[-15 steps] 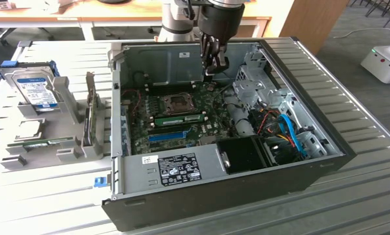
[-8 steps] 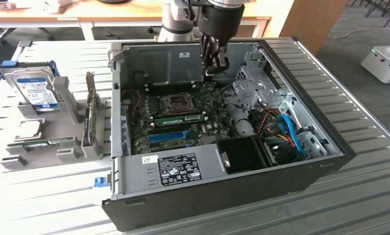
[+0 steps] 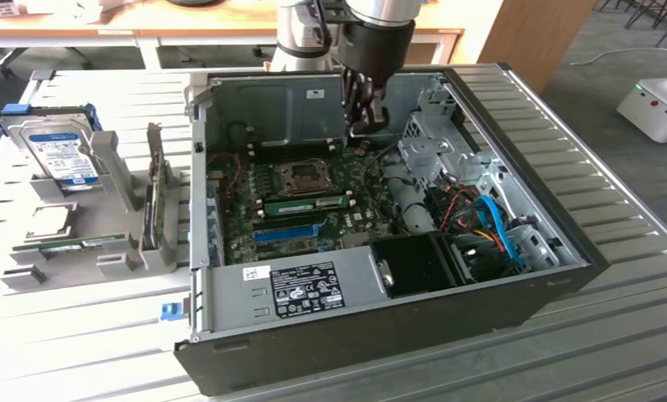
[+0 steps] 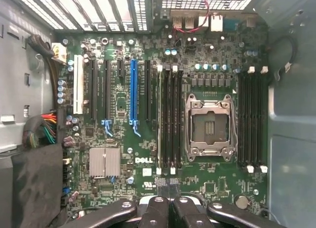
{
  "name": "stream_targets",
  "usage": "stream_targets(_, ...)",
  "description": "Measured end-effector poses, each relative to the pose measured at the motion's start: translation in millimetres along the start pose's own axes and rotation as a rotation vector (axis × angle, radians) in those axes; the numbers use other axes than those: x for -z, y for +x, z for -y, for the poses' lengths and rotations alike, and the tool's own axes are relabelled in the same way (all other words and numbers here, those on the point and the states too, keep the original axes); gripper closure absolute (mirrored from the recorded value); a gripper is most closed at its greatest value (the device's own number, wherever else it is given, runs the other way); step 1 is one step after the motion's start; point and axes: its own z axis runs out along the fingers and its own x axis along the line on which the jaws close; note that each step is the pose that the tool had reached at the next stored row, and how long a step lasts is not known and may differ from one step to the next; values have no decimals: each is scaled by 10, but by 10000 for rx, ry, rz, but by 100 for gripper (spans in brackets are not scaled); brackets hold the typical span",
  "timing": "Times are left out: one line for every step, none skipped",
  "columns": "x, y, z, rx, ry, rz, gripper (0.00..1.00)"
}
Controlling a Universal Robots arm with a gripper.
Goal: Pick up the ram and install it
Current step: 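Press down the ram until it locks into place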
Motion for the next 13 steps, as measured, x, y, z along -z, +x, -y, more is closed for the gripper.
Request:
stream_targets(-17,0,0,0,0,-2,89)
stream_targets(-33,1,1,0,0,-2,89)
stream_targets(-49,1,1,0,0,-2,89)
stream_targets(-65,1,1,0,0,-2,89)
stream_targets(-82,2,2,0,0,-2,89)
stream_targets(-100,2,2,0,0,-1,89)
stream_targets(-118,2,2,0,0,0,89)
stream_targets(-135,2,2,0,0,-1,89)
stream_targets(-153,3,3,0,0,0,89)
stream_targets(-169,3,3,0,0,0,89)
stream_targets(-185,3,3,0,0,-1,89)
stream_targets(-201,4,4,0,0,-1,89)
stream_targets(-216,4,4,0,0,-2,89)
